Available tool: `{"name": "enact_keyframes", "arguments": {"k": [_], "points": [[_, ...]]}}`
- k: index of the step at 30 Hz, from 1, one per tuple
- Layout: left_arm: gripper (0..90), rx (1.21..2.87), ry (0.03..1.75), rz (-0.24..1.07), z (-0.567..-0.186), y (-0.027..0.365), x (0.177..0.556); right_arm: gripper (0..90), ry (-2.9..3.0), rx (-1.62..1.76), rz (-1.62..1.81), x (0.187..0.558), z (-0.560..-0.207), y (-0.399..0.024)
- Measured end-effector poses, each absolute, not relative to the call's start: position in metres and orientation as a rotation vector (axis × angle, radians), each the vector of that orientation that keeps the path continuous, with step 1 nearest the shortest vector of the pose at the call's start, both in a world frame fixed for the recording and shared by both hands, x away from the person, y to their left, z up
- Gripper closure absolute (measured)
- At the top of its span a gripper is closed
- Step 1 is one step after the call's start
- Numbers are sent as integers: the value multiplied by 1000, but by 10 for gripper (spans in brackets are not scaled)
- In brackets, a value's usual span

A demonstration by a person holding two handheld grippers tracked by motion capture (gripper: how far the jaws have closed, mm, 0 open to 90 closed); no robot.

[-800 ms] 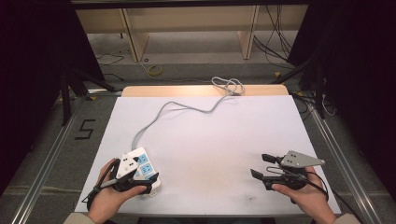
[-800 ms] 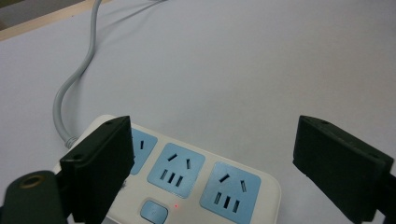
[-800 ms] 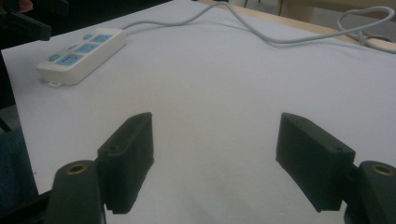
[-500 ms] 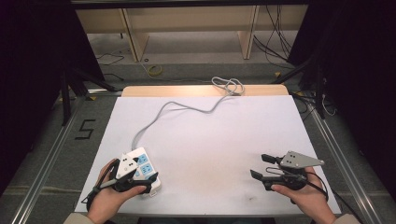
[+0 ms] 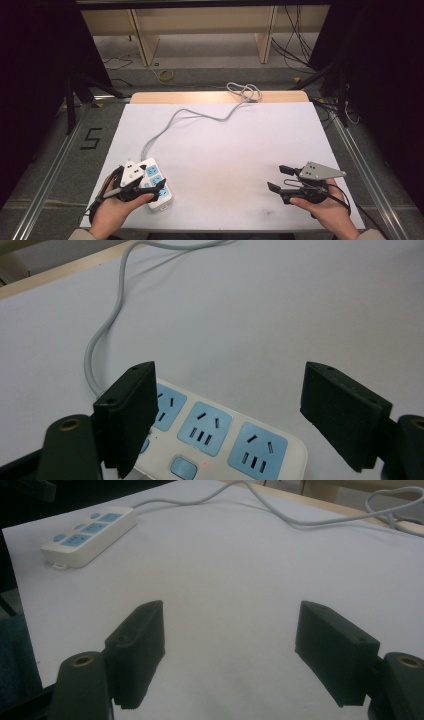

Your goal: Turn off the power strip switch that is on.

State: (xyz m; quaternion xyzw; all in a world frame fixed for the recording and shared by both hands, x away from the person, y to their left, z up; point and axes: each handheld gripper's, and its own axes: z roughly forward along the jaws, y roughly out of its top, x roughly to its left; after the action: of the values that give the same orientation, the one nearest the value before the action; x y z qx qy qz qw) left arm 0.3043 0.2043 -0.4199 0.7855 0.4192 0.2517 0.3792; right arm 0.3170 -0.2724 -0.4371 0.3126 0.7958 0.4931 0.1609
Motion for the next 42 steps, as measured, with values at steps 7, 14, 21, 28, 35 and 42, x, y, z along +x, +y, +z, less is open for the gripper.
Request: {"name": "enact_keyframes", "arguments": {"k": [7,14,21,28,35,42], "points": [[349,2018,1081,638,-415,204,309,283,2271,895,1410,318,-438,-272],[570,2026,1095,625,-408,203,310,283,2284,890,1403,318,-439,-270],[755,2032,1143,600,-407,204,311,283,2285,890,1405,318,-439,-269],[892,2049,1181,575,-404,207,313,285,2284,889,1402,318,-439,-269],[896,2078,1212,537,-402,206,316,285,2286,894,1403,317,-439,-269],[896,2114,1225,511,-402,208,320,285,2287,894,1404,317,-439,-269]]}}
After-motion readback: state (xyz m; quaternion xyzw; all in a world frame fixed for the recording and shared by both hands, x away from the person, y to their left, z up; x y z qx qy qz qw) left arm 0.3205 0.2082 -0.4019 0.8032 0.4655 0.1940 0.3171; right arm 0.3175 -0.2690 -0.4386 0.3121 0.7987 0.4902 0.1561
